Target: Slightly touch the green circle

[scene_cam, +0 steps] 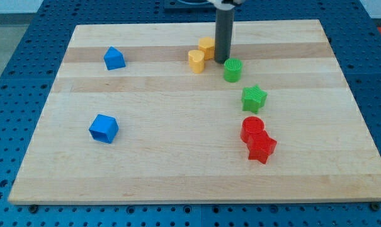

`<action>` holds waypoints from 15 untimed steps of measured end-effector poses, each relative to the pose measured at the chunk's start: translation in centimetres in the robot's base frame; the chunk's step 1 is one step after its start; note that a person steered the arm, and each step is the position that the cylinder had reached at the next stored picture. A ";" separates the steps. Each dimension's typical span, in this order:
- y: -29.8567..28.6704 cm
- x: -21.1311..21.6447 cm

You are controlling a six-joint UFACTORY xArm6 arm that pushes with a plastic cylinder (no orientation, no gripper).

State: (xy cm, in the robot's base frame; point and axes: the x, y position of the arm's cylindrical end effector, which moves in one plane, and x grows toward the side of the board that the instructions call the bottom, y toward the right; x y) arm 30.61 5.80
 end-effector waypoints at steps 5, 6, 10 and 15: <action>5.9 -0.5; 6.3 0.3; 2.0 0.3; 1.8 4.2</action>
State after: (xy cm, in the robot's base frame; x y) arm 34.82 7.57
